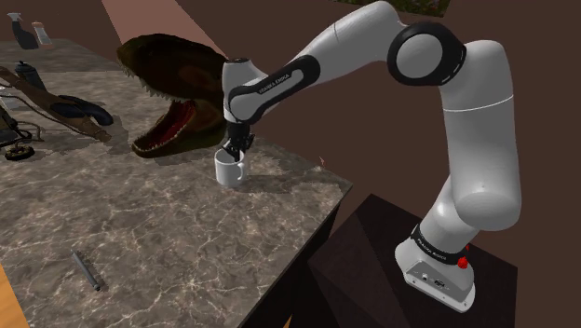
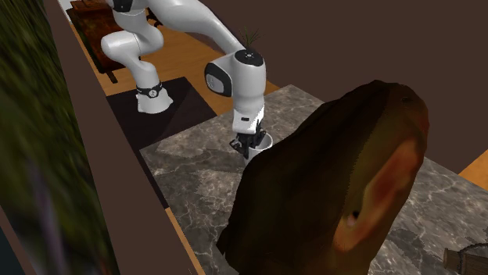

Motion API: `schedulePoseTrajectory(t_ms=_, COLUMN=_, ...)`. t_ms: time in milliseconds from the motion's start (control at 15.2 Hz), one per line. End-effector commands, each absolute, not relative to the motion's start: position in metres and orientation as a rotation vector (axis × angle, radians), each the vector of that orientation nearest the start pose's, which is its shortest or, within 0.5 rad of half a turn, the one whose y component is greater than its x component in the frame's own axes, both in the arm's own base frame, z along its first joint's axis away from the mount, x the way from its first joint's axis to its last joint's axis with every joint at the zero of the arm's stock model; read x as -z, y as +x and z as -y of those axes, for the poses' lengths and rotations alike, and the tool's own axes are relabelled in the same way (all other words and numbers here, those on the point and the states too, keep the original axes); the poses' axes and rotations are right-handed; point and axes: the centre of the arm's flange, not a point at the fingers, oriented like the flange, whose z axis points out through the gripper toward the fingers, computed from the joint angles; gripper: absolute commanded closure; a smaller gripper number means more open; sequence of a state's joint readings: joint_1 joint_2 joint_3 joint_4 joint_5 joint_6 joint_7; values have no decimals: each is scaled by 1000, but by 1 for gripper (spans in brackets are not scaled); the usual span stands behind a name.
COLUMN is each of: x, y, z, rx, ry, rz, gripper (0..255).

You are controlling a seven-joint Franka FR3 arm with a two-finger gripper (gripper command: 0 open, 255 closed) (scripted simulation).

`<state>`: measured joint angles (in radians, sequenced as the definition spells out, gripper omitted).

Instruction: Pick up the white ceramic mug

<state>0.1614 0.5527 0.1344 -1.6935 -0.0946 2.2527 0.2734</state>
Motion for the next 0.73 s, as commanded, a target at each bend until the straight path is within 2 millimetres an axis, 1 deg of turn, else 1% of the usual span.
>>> schedulePoseTrajectory(t_ms=0, x=-290, y=650, z=-185, rx=21, ry=-3140, rz=96, gripper=255)
schedulePoseTrajectory(t_ms=528, x=-332, y=650, z=-185, rx=21, ry=-3140, rz=96, gripper=255)
schedulePoseTrajectory(t_ms=660, x=-333, y=650, z=-185, rx=21, ry=-3140, rz=96, gripper=255)
